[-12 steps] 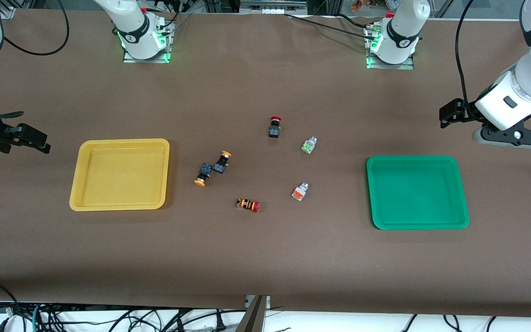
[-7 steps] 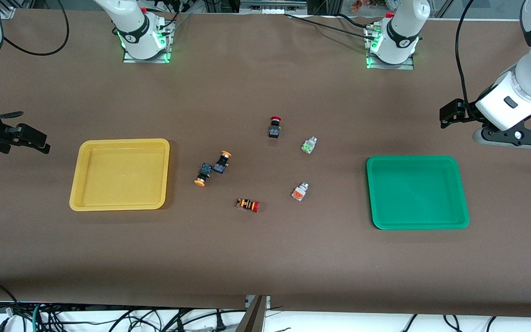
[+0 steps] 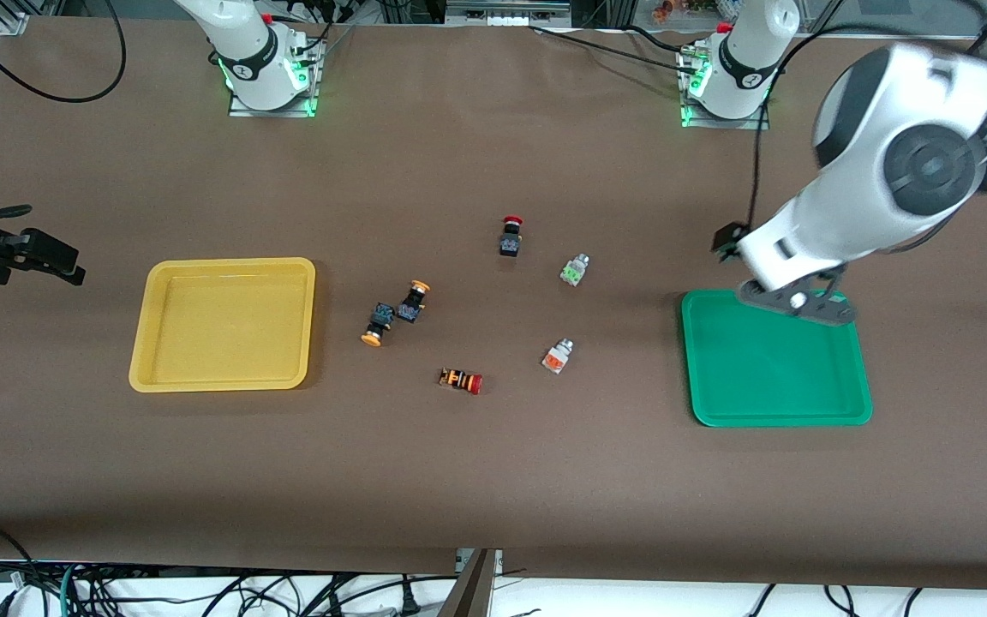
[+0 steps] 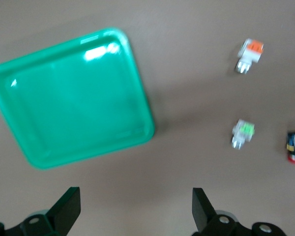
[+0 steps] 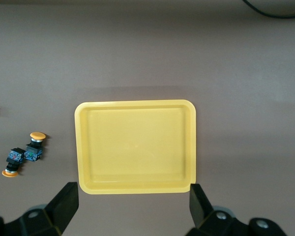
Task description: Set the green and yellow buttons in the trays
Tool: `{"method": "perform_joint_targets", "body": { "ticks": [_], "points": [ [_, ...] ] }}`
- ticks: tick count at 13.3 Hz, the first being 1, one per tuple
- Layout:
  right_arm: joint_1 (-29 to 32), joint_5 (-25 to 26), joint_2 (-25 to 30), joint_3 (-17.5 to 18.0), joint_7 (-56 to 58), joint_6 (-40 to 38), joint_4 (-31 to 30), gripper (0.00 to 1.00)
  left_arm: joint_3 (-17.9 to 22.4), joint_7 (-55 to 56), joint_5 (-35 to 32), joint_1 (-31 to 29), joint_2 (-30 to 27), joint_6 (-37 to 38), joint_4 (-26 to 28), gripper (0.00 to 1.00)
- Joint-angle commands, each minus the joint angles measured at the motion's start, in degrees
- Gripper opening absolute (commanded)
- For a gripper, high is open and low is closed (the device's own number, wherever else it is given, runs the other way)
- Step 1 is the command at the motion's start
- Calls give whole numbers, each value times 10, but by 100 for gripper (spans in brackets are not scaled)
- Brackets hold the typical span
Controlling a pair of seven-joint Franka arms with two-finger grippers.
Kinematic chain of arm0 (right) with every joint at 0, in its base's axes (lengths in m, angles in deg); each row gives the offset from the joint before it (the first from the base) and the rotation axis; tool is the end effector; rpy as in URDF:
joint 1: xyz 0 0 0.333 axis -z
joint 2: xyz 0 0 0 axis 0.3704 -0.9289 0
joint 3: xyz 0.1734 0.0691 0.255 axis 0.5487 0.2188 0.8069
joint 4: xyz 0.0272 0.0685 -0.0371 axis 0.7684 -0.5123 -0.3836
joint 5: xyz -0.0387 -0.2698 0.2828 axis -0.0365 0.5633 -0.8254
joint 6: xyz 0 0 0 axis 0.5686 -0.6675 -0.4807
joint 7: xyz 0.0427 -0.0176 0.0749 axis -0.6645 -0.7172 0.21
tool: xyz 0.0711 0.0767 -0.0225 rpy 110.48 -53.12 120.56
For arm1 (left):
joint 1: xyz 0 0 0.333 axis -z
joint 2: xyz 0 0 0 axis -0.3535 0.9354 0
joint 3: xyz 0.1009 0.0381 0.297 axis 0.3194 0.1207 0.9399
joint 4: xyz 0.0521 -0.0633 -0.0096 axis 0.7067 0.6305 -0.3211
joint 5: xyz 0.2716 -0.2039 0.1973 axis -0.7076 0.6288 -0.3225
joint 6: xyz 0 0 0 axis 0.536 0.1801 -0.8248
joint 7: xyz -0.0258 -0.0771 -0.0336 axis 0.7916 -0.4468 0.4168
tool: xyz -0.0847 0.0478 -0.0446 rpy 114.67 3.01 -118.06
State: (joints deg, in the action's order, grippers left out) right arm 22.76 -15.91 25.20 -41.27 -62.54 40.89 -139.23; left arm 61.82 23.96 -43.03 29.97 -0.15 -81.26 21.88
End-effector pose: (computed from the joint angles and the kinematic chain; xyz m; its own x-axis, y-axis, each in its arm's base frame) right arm 0.6234 -0.0183 0.5771 0.9988 0.0035 0.0495 0.0036 -1.0000 -0.0016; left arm 0.6178 -0.1791 0.4647 0.9481 -0.2596 -0.1835 -0.2634 -0.9647 0.0033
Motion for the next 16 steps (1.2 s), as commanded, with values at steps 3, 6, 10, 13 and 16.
{"method": "perform_joint_targets", "body": {
  "ticks": [3,6,10,13,16],
  "points": [
    [-59,11,-20,5,-9,-5,2,100,-10,29,23,44,103,-129,-40,100],
    [-135,4,-48,6,-113,25,2,99,-10,49,26,79,157,-203,-40,100],
    [-208,7,-123,6,-285,90,2,99,-9,49,19,111,224,-335,-22,100],
    [-237,5,-180,6,-357,157,-5,99,-6,48,15,137,271,-413,-21,100],
    [-259,6,-226,6,-421,268,-52,99,-6,49,-43,143,309,-472,-20,100]
  ]
}}
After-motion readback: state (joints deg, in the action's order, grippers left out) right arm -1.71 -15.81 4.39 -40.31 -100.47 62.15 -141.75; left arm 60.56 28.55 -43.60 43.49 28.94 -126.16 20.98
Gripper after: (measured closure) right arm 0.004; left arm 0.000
